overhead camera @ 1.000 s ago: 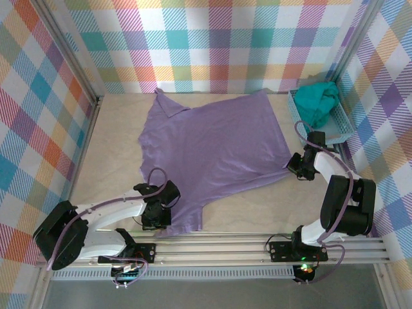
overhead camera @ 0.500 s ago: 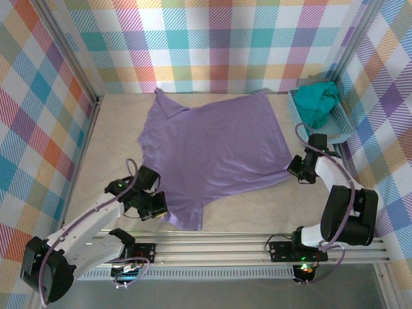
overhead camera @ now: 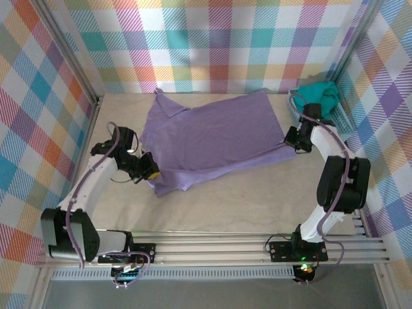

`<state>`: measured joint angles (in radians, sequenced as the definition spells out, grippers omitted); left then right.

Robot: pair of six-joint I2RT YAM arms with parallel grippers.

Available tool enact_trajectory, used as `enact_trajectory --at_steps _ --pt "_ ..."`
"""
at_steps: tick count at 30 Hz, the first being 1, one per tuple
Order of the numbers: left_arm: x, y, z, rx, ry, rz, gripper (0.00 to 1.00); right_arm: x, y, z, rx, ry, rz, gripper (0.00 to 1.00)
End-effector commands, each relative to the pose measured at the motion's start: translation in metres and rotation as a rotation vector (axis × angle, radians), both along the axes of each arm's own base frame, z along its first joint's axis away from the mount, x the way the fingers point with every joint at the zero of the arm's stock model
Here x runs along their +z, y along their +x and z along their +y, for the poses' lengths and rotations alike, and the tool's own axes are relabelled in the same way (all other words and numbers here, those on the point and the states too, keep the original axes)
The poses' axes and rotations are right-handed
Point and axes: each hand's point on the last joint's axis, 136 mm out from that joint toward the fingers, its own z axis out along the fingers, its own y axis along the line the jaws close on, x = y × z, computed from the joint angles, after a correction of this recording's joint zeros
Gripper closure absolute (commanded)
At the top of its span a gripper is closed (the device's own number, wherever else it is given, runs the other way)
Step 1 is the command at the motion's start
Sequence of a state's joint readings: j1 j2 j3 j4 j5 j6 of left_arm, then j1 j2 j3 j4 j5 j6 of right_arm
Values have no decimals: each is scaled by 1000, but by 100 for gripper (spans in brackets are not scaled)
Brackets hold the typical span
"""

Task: Fold the inside-out t-shirt

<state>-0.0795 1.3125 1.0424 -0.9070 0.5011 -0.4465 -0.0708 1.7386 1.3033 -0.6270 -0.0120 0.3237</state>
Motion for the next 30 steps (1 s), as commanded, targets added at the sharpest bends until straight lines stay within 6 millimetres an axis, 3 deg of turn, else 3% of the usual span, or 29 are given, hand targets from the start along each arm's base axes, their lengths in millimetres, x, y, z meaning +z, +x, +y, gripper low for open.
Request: enact_trajectory --at_steps 1,7,12,14,15,17,19,21,23,26,30 --pt "18 34 8 -19 7 -92 100 2 18 2 37 -47 14 93" --pt "16 81 29 21 86 -116 100 -8 48 9 72 -79 33 92" --pt "-1 129 49 71 157 -102 99 -21 76 17 90 -79 31 89" --pt "-17 151 59 93 187 -72 87 -29 93 20 93 -69 27 88" --pt "-23 163 62 105 187 -57 87 -28 104 23 96 -50 16 87" --pt "-32 186 68 146 178 -42 78 -31 121 27 98 -39 2 75" --pt "-32 210 68 156 159 -61 65 -32 127 26 103 -63 19 64" --pt "-26 220 73 190 165 -70 57 -30 121 25 116 -98 27 61" --pt "-12 215 71 211 156 -110 55 -24 105 30 138 -116 15 59" --pt "7 182 54 248 121 -203 52 -20 75 48 179 -75 0 55" --pt "-9 132 8 220 33 -253 50 -41 45 67 212 2 52 54"
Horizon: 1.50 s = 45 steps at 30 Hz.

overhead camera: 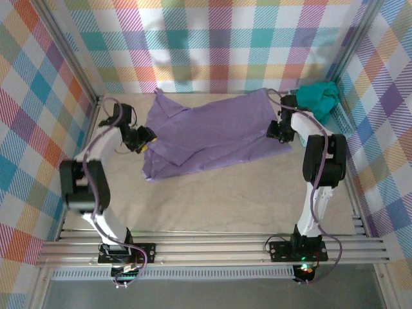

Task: Fold the inside-out t-shirt

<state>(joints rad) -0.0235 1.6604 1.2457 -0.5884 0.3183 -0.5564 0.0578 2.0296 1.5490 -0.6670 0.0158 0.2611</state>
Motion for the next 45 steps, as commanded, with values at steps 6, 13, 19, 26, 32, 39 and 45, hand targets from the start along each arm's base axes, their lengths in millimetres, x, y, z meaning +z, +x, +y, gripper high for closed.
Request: enact_trajectory --at_steps 6,13,19,26,32,39,45 --pt "-36 -25 -55 -55 -84 -37 51 -32 -25 -17 -4 -70 124 60" --pt "-89 -56 -33 -4 16 44 53 -41 -75 -57 -108 -202 236 69" --pt "-88 -66 -22 -48 87 18 51 26 -69 12 143 -157 -84 69" --pt "-88 -64 -13 0 10 16 51 90 -102 241 1017 63 -566 49" --pt "-107 -73 -17 4 -26 56 52 64 -118 351 1372 133 -583 42" --pt "-113 -82 -13 17 -33 65 51 21 -122 401 1546 109 -521 40" --pt "-120 -87 -10 18 -42 84 52 -1 -121 409 1597 96 -475 41"
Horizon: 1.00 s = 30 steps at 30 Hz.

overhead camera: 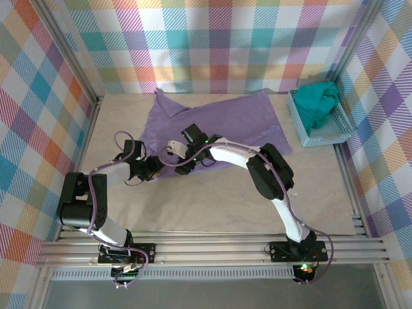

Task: Fold the inside-out t-shirt

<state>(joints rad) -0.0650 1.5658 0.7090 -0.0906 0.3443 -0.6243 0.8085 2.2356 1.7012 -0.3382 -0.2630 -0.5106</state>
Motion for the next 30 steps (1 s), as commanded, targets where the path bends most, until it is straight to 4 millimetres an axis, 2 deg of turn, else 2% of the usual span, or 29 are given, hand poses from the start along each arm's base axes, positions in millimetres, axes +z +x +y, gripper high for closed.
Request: enact_trajectory --at_steps 1,4,8,10,13,16,19,22,24,27,30 --pt "-28 -27 7 14 11 116 52 -1 -1 3 62 -13 -2 41" --pt "-28 -28 7 14 5 120 52 -7 4 5 55 -30 3 46" --pt "-29 -31 9 14 6 125 52 -11 9 7 44 -42 -1 62" --pt "-31 -32 10 15 5 128 52 -11 9 7 50 -42 -2 63" --pt "-32 -32 10 17 1 131 52 -14 8 6 59 -58 10 57" --pt "-31 -32 10 15 -2 129 52 -18 9 6 56 -77 17 57" --pt "-30 -33 11 15 1 124 52 -21 13 7 47 -95 20 66" --pt "-30 -33 11 15 3 126 52 -21 17 7 31 -97 10 82" --pt "-31 -34 11 14 4 129 52 -18 20 8 15 -88 -1 91" --pt "-35 -36 11 15 3 140 52 -4 26 10 -22 -51 -23 99" --pt "-38 -37 11 16 5 141 52 13 36 10 -76 6 -28 100"
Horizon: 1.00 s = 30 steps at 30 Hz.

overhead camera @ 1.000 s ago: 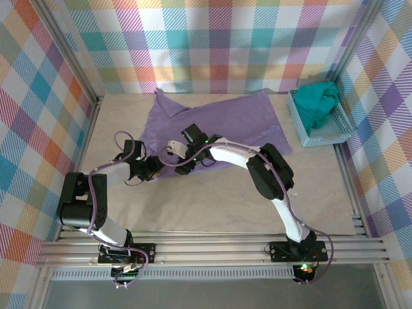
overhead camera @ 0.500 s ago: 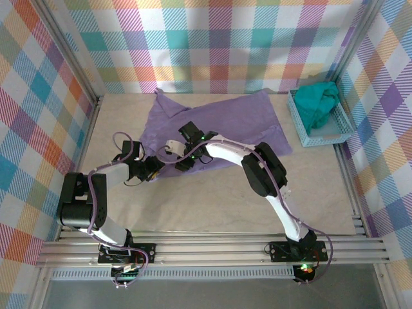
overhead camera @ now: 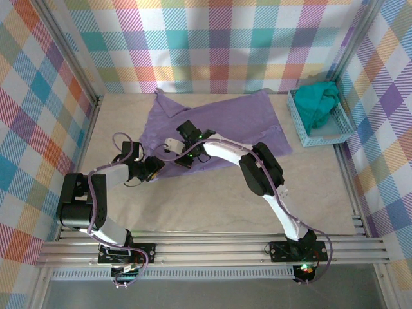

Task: Fold the inside-out t-shirt

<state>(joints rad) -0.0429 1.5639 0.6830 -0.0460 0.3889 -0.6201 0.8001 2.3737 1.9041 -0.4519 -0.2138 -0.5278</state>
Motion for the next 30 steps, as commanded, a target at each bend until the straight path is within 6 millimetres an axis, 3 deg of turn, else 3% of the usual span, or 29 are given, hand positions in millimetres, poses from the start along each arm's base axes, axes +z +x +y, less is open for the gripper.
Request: enact_trajectory --at_steps 1,9,14,18,21,24,30 --pt "-39 -37 11 18 42 164 52 37 16 0 -78 95 -20 100" --pt "-41 -38 10 11 42 172 52 78 56 -17 -278 252 86 100" --pt "-41 -37 11 8 46 171 52 56 116 -48 -612 203 171 100" --pt "-42 -36 10 2 45 173 51 31 147 -78 -842 106 274 90" --pt "-41 -34 10 -2 47 174 51 31 156 -90 -891 111 310 72" --pt "-40 -32 10 -2 45 173 51 48 160 -111 -919 111 270 66" --pt "-19 -16 9 -4 40 120 49 84 131 -185 -957 96 157 57"
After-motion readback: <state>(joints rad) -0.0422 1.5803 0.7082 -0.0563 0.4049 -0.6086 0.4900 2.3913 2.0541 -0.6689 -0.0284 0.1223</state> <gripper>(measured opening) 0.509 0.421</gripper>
